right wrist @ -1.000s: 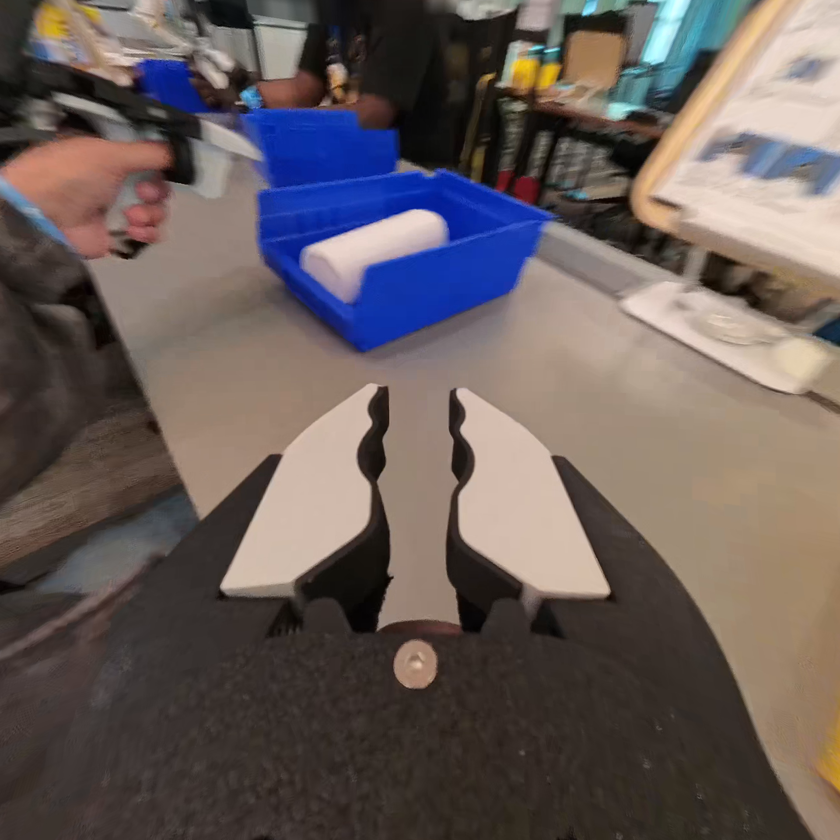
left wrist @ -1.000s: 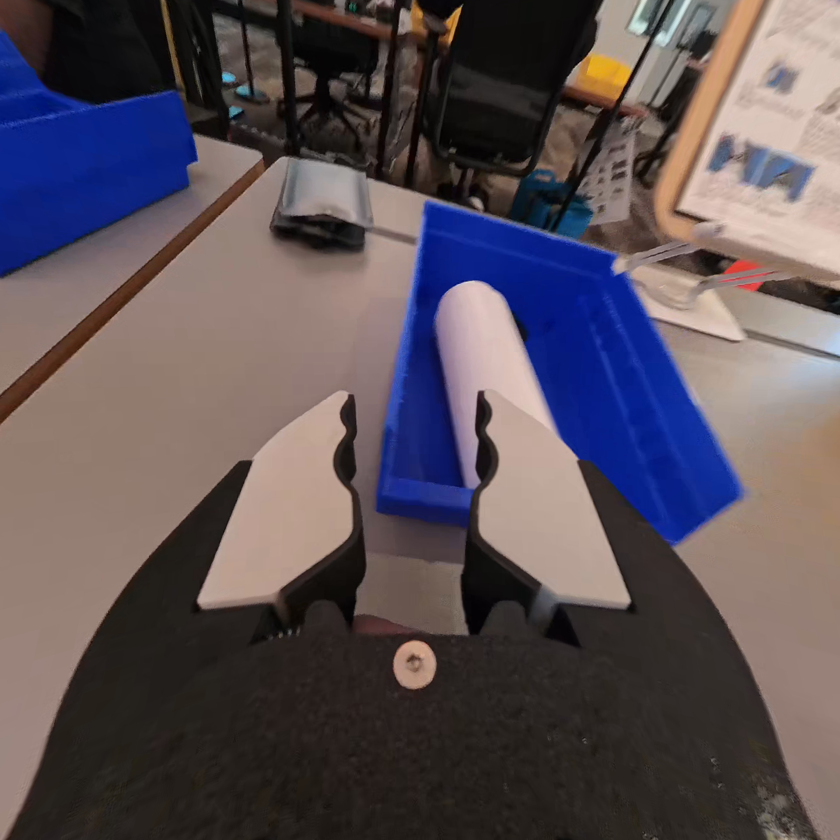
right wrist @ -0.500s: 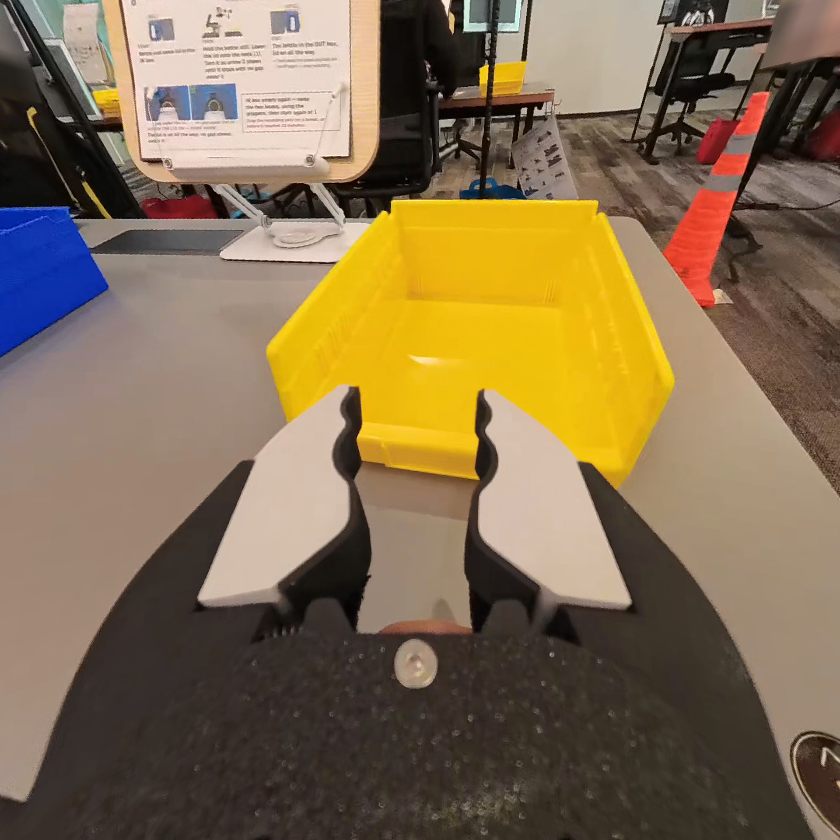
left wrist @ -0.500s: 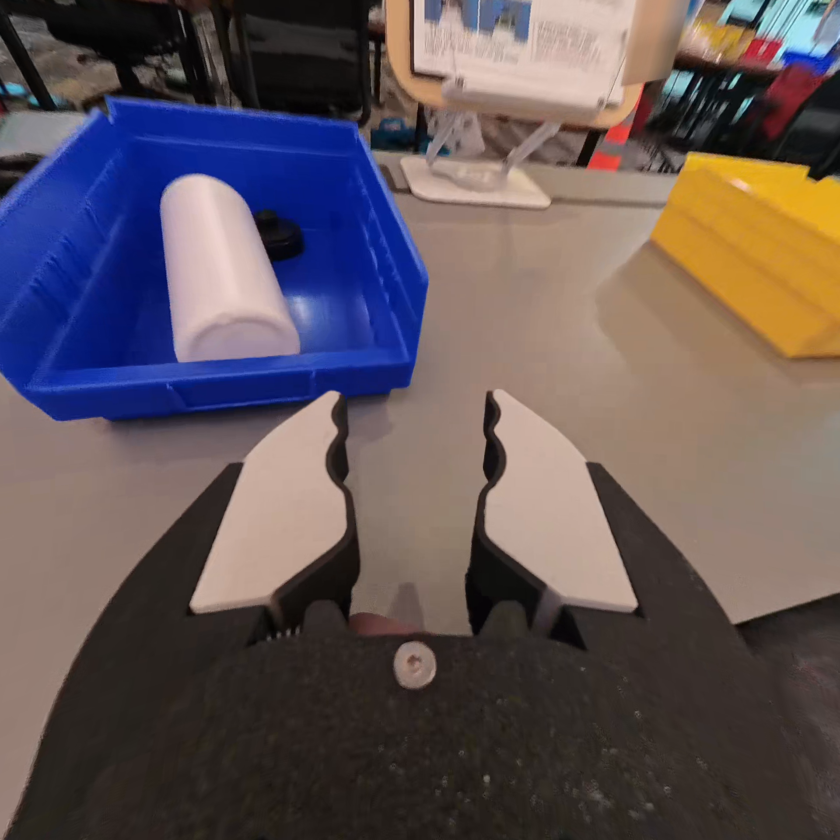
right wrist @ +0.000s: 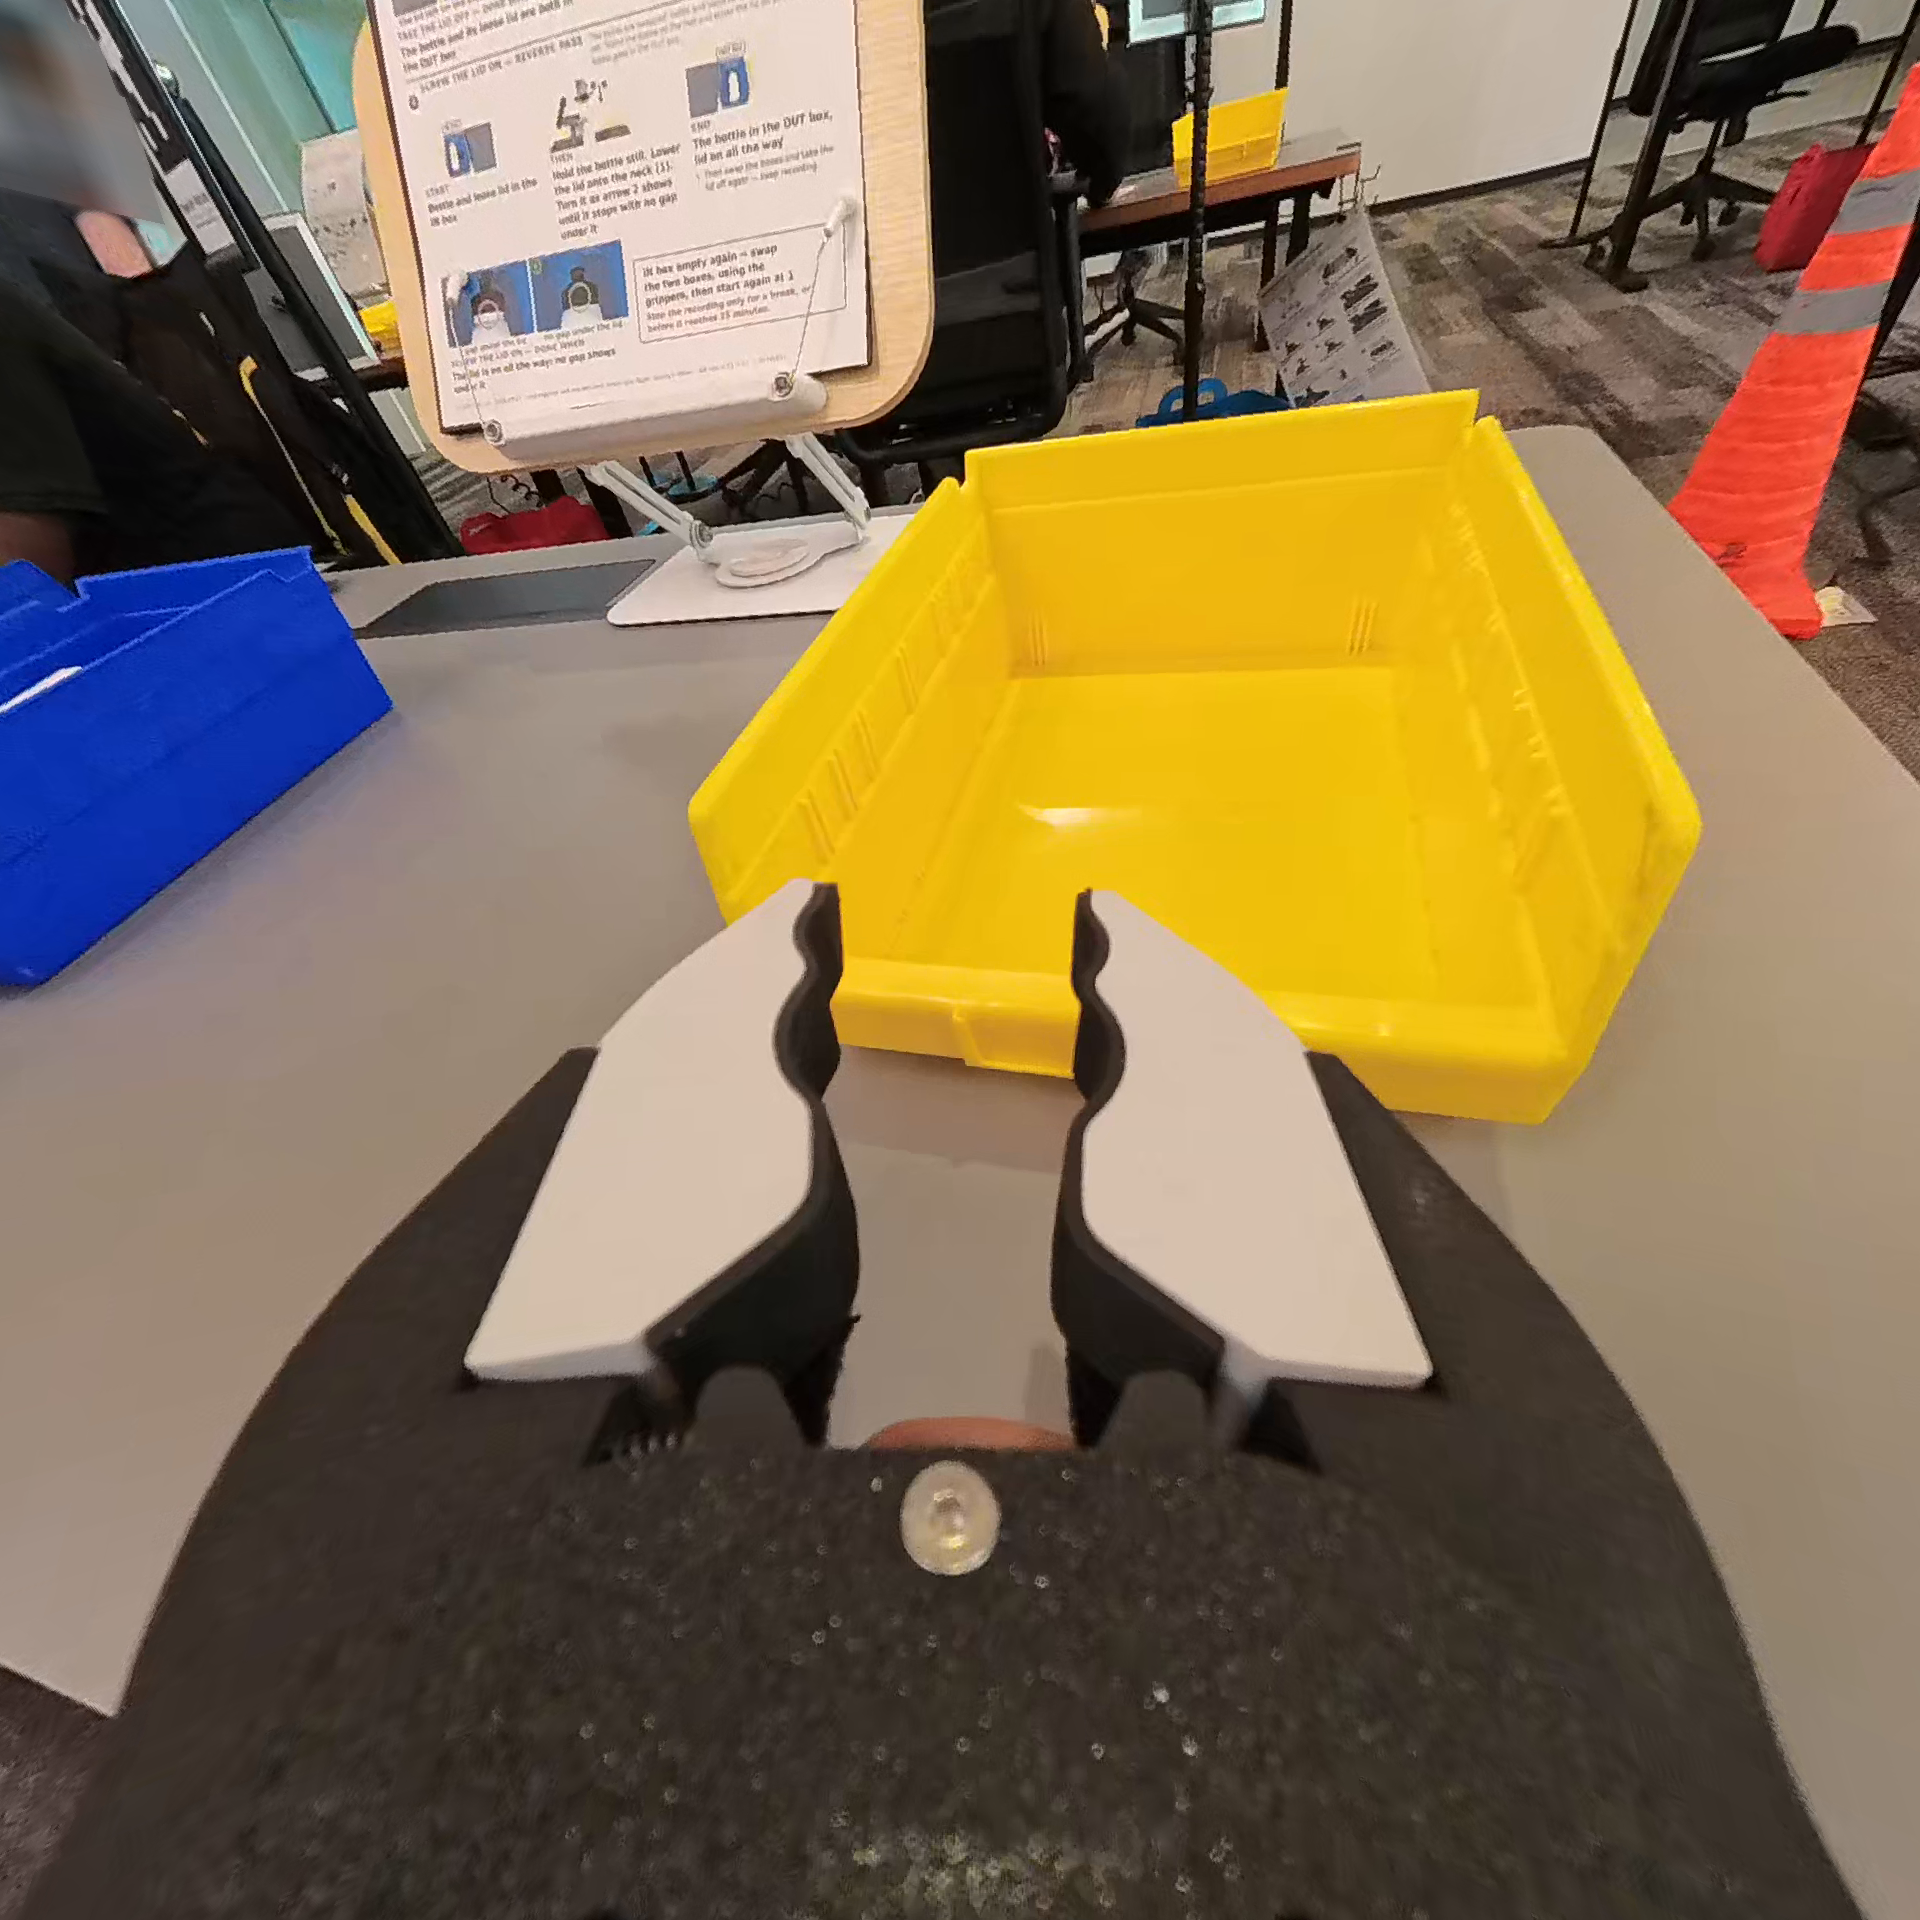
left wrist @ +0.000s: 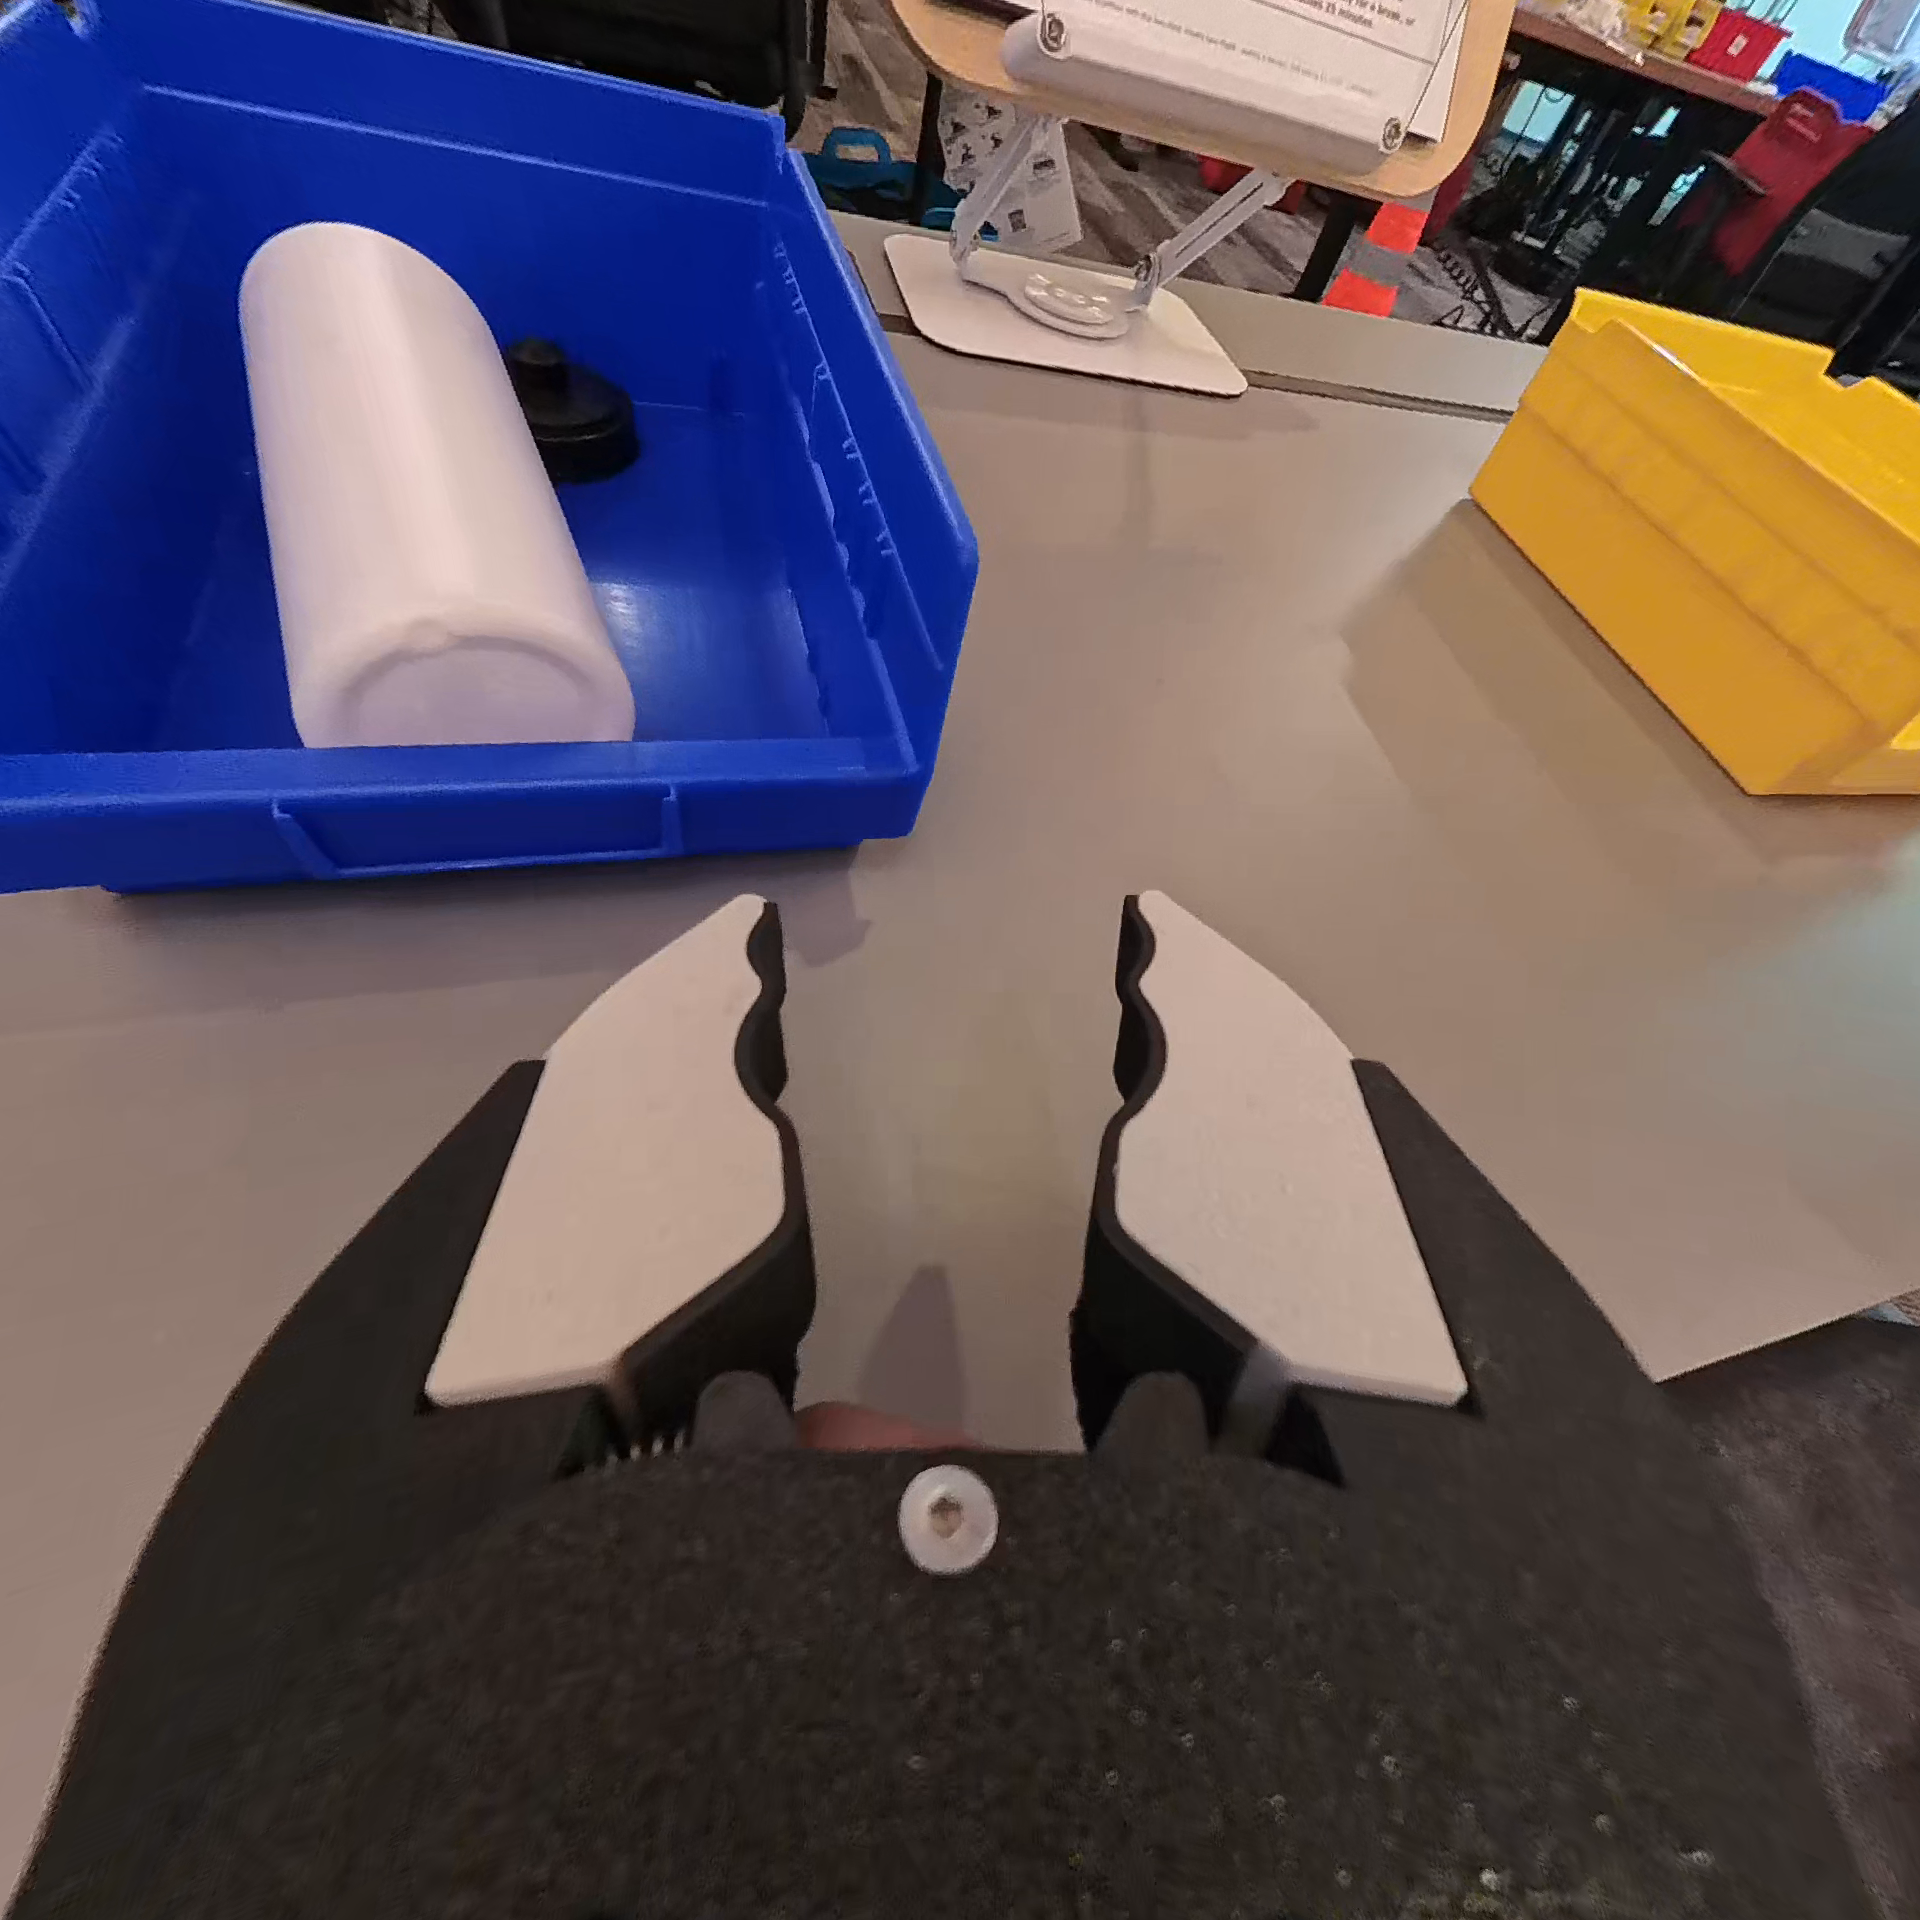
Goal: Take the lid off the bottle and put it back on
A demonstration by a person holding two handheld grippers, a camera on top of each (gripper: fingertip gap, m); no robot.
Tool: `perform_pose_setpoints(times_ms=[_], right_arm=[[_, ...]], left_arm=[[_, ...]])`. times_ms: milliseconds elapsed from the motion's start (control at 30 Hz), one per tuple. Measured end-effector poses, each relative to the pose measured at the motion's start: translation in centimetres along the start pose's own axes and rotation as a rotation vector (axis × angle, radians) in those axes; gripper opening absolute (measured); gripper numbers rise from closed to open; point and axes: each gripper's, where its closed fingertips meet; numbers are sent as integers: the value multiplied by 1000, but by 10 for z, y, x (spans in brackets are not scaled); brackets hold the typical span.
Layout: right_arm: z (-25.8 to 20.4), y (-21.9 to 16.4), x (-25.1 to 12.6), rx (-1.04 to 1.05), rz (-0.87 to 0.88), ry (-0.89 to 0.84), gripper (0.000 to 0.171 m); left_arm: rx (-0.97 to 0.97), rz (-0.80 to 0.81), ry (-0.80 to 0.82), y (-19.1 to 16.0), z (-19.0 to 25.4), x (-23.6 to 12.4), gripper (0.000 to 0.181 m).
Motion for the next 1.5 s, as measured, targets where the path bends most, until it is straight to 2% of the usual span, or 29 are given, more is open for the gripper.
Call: perform_pose_setpoints(times_ms=[133, 333, 400, 533, 600, 733, 867, 1067, 1167, 1300, 1400, 1500], right_arm=[[-1, -1, 0, 7, -6, 7, 42], [-2, -3, 0, 8, -13, 9, 42], [-7, -3, -4, 38, -20, 28, 41], [-17, 10, -3, 26, 7, 57, 42], [-24, 8, -1, 17, -11, 76, 43], [-36, 0, 2, -13, -35, 96, 43], [-43, -4, 4, -30, -51, 116, 43], [-41, -13, 4, 5, -72, 131, 42], [-45, -18, 6, 15, -91, 149, 42], [-57, -17, 10, -20, -92, 171, 42], [-80, -5, 13, -61, -41, 250, 43], [-108, 10, 22, -133, 2, 341, 46]], left_arm=[[-11, 23, 63, 4, -11, -3, 59], [-104, -23, -13, 6, -9, -7, 63], [-89, -81, -29, 18, -8, -10, 73], [-44, -183, 125, 59, -48, -2, 82], [-76, -290, 153, 76, -64, 21, 84], [-92, -475, 249, 102, -102, 96, 88], [-91, -719, 329, 85, -128, 156, 96], [-200, -879, 363, 63, -157, 193, 93], [-193, -901, 357, 60, -169, 199, 81], [-132, -894, 241, 67, -163, 200, 81], [-100, -778, 114, 95, -149, 195, 80], [-80, -569, -76, 145, -123, 181, 80]])
Point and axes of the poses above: each gripper's, where its closed fingertips meet, x out along the fingers, y out of its top, z = x × y across the jaws, and after that the axes turned 5 degrees about y, right-handed
